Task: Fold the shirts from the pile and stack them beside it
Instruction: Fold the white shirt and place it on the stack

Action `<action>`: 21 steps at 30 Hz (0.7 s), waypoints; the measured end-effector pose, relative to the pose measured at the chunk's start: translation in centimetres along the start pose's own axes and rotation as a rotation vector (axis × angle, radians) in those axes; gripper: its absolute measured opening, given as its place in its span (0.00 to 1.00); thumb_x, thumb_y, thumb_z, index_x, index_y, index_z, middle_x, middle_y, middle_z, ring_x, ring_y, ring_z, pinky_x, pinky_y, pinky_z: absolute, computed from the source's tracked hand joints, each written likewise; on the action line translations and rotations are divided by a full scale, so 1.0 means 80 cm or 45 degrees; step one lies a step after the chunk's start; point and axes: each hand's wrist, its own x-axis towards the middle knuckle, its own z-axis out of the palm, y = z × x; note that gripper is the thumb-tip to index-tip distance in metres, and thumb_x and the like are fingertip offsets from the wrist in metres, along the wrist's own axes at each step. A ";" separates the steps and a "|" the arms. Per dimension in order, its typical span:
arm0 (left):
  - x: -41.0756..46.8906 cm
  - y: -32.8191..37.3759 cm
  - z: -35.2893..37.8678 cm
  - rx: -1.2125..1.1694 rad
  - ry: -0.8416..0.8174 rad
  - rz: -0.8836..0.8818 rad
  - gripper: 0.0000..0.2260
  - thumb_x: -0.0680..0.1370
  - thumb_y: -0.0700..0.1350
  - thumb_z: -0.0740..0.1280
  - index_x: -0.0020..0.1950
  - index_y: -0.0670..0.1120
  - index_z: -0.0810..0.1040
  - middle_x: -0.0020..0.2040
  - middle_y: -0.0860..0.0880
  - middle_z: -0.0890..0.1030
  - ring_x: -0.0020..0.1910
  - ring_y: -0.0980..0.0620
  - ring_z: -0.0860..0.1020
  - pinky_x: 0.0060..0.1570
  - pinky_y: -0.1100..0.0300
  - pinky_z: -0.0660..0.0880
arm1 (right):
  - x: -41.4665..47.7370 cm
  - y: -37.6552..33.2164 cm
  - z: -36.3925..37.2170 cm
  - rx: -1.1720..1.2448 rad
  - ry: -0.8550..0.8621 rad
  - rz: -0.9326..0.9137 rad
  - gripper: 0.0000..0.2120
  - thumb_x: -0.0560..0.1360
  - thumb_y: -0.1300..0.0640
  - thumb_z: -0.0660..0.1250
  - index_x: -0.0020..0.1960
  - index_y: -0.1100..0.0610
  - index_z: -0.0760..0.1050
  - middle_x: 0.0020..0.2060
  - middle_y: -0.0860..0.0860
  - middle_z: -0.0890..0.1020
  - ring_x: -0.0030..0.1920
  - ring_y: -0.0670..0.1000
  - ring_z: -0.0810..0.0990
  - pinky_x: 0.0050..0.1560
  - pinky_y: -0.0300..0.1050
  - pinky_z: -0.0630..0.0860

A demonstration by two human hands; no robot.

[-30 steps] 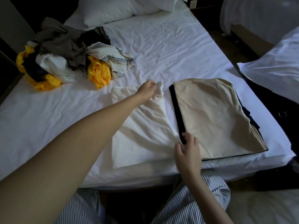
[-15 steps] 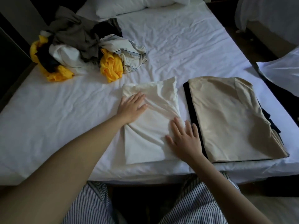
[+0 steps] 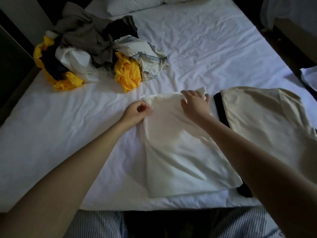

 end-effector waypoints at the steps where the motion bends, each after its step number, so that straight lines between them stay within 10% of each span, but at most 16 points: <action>1: 0.003 -0.005 0.000 0.065 -0.089 0.059 0.05 0.73 0.43 0.73 0.44 0.47 0.77 0.46 0.48 0.78 0.45 0.54 0.76 0.46 0.67 0.71 | 0.011 0.007 0.008 -0.037 -0.069 0.060 0.18 0.80 0.54 0.55 0.68 0.54 0.68 0.68 0.52 0.69 0.70 0.55 0.61 0.69 0.56 0.51; 8: 0.007 -0.025 0.016 0.366 0.041 0.215 0.14 0.76 0.42 0.69 0.35 0.49 0.66 0.42 0.48 0.70 0.41 0.50 0.71 0.41 0.60 0.64 | 0.025 0.039 0.025 0.077 0.142 0.209 0.09 0.80 0.56 0.54 0.53 0.60 0.69 0.55 0.60 0.77 0.60 0.59 0.68 0.53 0.50 0.61; 12: -0.005 -0.020 0.024 0.463 0.151 0.300 0.08 0.76 0.45 0.68 0.45 0.42 0.72 0.45 0.47 0.71 0.46 0.44 0.74 0.47 0.54 0.69 | 0.033 0.031 0.023 -0.231 0.037 0.213 0.13 0.82 0.54 0.50 0.59 0.60 0.66 0.59 0.60 0.74 0.63 0.58 0.66 0.63 0.53 0.57; 17: -0.056 0.002 0.034 0.448 0.491 0.440 0.16 0.75 0.47 0.61 0.58 0.38 0.74 0.57 0.37 0.75 0.57 0.43 0.70 0.57 0.52 0.66 | -0.029 0.013 0.011 -0.270 0.482 -0.402 0.19 0.77 0.52 0.55 0.60 0.61 0.74 0.58 0.59 0.77 0.63 0.58 0.68 0.67 0.55 0.52; 19: -0.095 -0.005 0.059 0.640 0.293 0.663 0.18 0.77 0.49 0.58 0.63 0.43 0.74 0.62 0.41 0.77 0.60 0.45 0.70 0.60 0.53 0.63 | -0.065 0.020 0.029 -0.323 0.330 -0.704 0.22 0.78 0.48 0.52 0.62 0.57 0.76 0.61 0.57 0.78 0.65 0.59 0.71 0.66 0.55 0.57; 21: -0.122 -0.016 0.073 0.821 0.056 0.677 0.20 0.78 0.52 0.55 0.67 0.47 0.74 0.67 0.45 0.75 0.64 0.48 0.70 0.63 0.54 0.60 | -0.086 0.032 0.036 -0.340 -0.005 -0.499 0.29 0.79 0.40 0.43 0.70 0.53 0.69 0.69 0.56 0.71 0.70 0.59 0.67 0.70 0.52 0.53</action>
